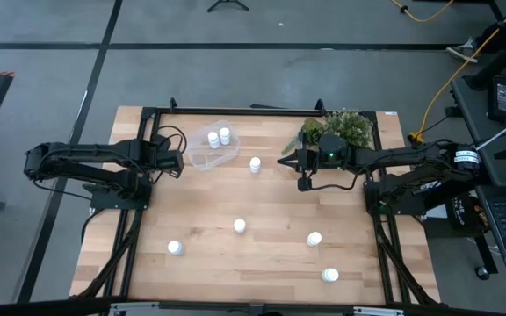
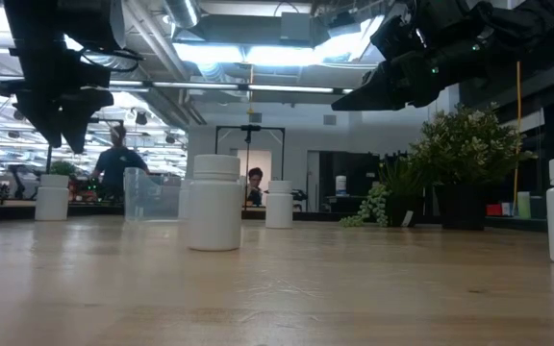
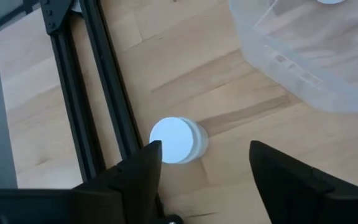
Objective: Pick and place pill bottles into a basket
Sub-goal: Put the white medicine bottle into the transparent bin
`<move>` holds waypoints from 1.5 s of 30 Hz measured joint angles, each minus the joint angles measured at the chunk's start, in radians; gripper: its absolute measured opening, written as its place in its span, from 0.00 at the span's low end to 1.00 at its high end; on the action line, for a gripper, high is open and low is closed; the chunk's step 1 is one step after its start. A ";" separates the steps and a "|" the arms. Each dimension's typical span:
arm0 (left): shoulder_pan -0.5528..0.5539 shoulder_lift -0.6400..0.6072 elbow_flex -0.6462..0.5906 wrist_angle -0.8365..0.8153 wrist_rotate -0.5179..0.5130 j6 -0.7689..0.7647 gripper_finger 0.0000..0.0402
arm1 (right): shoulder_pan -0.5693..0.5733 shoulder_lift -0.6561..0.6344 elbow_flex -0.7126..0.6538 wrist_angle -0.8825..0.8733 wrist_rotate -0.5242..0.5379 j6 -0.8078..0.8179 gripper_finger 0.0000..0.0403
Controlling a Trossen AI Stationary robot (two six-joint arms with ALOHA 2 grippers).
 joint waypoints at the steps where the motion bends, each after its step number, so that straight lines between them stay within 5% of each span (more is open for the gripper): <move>1: 0.000 0.000 0.000 0.000 -0.002 0.000 0.60 | 0.000 0.000 0.000 0.000 0.000 0.000 0.05; 24: 0.088 0.038 0.000 -0.002 -0.035 -0.084 0.62 | 0.000 0.000 0.000 0.002 0.000 0.002 0.05; 45: 0.256 0.108 -0.002 0.029 0.089 0.076 0.62 | 0.000 0.000 0.000 0.008 0.000 0.003 0.05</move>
